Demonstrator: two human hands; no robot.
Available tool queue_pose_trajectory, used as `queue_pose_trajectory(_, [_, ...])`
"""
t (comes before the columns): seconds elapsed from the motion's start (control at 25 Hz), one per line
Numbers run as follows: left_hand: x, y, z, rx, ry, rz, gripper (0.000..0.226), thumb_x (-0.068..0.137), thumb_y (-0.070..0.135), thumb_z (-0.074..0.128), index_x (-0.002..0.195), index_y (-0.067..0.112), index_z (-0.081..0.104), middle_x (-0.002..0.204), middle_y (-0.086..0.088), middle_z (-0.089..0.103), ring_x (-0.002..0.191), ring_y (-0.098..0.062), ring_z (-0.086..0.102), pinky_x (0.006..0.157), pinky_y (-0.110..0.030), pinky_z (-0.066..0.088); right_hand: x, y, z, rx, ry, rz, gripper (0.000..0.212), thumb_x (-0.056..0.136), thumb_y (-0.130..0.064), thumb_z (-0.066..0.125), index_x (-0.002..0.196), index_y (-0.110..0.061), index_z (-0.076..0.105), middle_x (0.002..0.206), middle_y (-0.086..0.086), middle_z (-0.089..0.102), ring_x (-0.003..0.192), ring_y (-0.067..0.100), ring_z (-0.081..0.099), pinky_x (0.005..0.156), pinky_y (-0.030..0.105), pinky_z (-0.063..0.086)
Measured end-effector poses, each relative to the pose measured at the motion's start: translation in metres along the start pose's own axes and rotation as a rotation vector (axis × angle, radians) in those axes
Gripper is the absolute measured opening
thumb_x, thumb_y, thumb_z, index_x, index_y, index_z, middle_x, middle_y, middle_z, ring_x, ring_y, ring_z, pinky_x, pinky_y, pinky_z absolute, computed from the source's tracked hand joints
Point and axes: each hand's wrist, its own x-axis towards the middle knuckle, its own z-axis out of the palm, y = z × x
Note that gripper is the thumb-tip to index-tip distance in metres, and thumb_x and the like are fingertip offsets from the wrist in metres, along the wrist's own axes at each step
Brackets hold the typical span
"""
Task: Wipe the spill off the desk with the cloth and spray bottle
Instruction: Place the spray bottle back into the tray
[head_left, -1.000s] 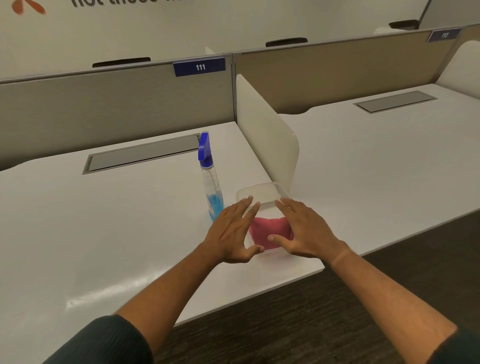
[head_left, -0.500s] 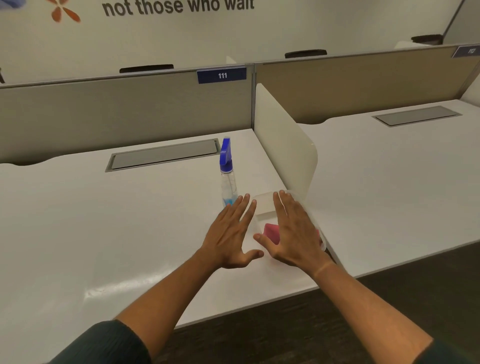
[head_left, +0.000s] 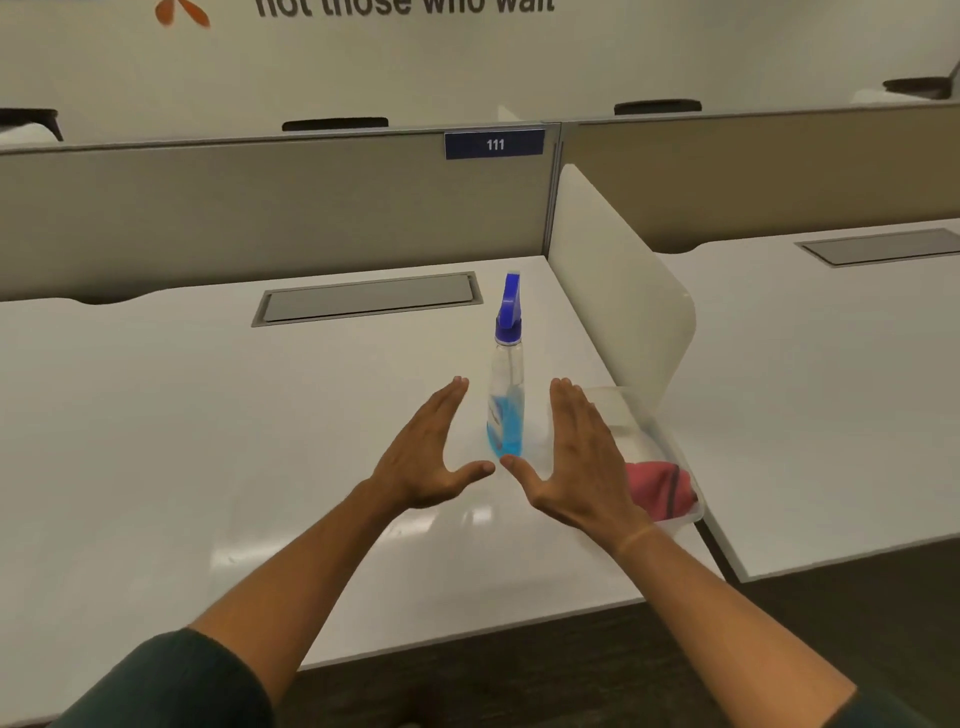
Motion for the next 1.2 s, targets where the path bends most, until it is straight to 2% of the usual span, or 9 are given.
queue_pose_trajectory(0.12, [0.016, -0.015, -0.015, -0.152, -0.004, -0.046, 0.101, 0.067, 0.067, 0.06, 0.151, 0.029, 0.018, 0.157, 0.001, 0.028, 0.14, -0.021, 0.034, 0.114, -0.047, 0.033, 0.011, -0.012, 0.009, 0.032, 0.049, 0.075, 0.1, 0.08, -0.076, 0.041, 0.155, -0.015, 0.013, 0.162, 0.006, 0.019, 0.147, 0.025, 0.024, 0.113, 0.029, 0.017])
queue_pose_trajectory(0.24, [0.036, -0.026, -0.027, -0.263, -0.017, -0.009, 0.088, 0.073, 0.048, 0.076, 0.145, 0.022, 0.034, 0.145, -0.004, 0.046, 0.124, -0.018, 0.05, 0.105, -0.038, 0.043, 0.022, -0.025, 0.019, 0.109, 0.1, 0.206, 0.094, 0.08, -0.069, 0.053, 0.151, -0.014, 0.025, 0.153, 0.008, 0.038, 0.137, 0.025, 0.042, 0.103, 0.026, 0.032])
queue_pose_trajectory(0.36, [0.064, -0.035, -0.033, -0.361, -0.04, 0.051, 0.074, 0.078, 0.033, 0.077, 0.14, 0.017, 0.041, 0.13, -0.007, 0.058, 0.109, -0.016, 0.057, 0.096, -0.029, 0.047, 0.037, -0.034, 0.028, 0.192, 0.136, 0.364, 0.089, 0.077, -0.068, 0.057, 0.146, -0.016, 0.036, 0.145, 0.006, 0.048, 0.127, 0.022, 0.051, 0.093, 0.021, 0.033])
queue_pose_trajectory(0.6, [0.113, -0.044, -0.03, -0.422, -0.151, 0.152, 0.059, 0.078, 0.019, 0.077, 0.131, 0.014, 0.051, 0.124, -0.007, 0.06, 0.104, -0.014, 0.058, 0.085, -0.017, 0.047, 0.058, -0.043, 0.04, 0.302, 0.209, 0.614, 0.078, 0.076, -0.051, 0.074, 0.14, -0.016, 0.047, 0.142, 0.005, 0.054, 0.124, 0.021, 0.056, 0.099, 0.035, 0.048])
queue_pose_trajectory(0.72, [0.132, -0.044, -0.025, -0.455, -0.189, 0.18, 0.055, 0.077, 0.013, 0.077, 0.128, 0.015, 0.054, 0.122, -0.002, 0.059, 0.106, -0.014, 0.058, 0.079, -0.011, 0.046, 0.064, -0.044, 0.043, 0.372, 0.252, 0.664, 0.069, 0.075, -0.042, 0.079, 0.134, -0.015, 0.054, 0.136, 0.004, 0.06, 0.116, 0.021, 0.062, 0.094, 0.033, 0.052])
queue_pose_trajectory(0.84, [0.143, -0.043, -0.022, -0.477, -0.217, 0.213, 0.049, 0.076, 0.01, 0.076, 0.121, 0.016, 0.058, 0.112, 0.005, 0.059, 0.099, -0.011, 0.059, 0.075, -0.007, 0.048, 0.067, -0.045, 0.046, 0.412, 0.274, 0.693, 0.06, 0.075, -0.037, 0.08, 0.127, -0.016, 0.058, 0.129, 0.003, 0.064, 0.109, 0.019, 0.066, 0.088, 0.03, 0.055])
queue_pose_trajectory(1.0, [0.15, -0.043, -0.02, -0.496, -0.255, 0.243, 0.04, 0.074, 0.009, 0.077, 0.108, 0.021, 0.06, 0.102, 0.007, 0.062, 0.087, -0.008, 0.062, 0.073, -0.01, 0.051, 0.071, -0.044, 0.049, 0.448, 0.289, 0.743, 0.052, 0.075, -0.036, 0.08, 0.12, -0.018, 0.061, 0.125, 0.001, 0.067, 0.102, 0.016, 0.067, 0.084, 0.025, 0.055])
queue_pose_trajectory(1.2, [0.151, -0.041, -0.019, -0.508, -0.296, 0.218, 0.035, 0.077, 0.012, 0.077, 0.104, 0.025, 0.058, 0.102, 0.007, 0.061, 0.091, -0.014, 0.061, 0.077, -0.022, 0.051, 0.075, -0.041, 0.049, 0.441, 0.289, 0.775, 0.047, 0.074, -0.036, 0.082, 0.114, -0.021, 0.062, 0.122, 0.001, 0.068, 0.1, 0.019, 0.069, 0.071, 0.011, 0.048])
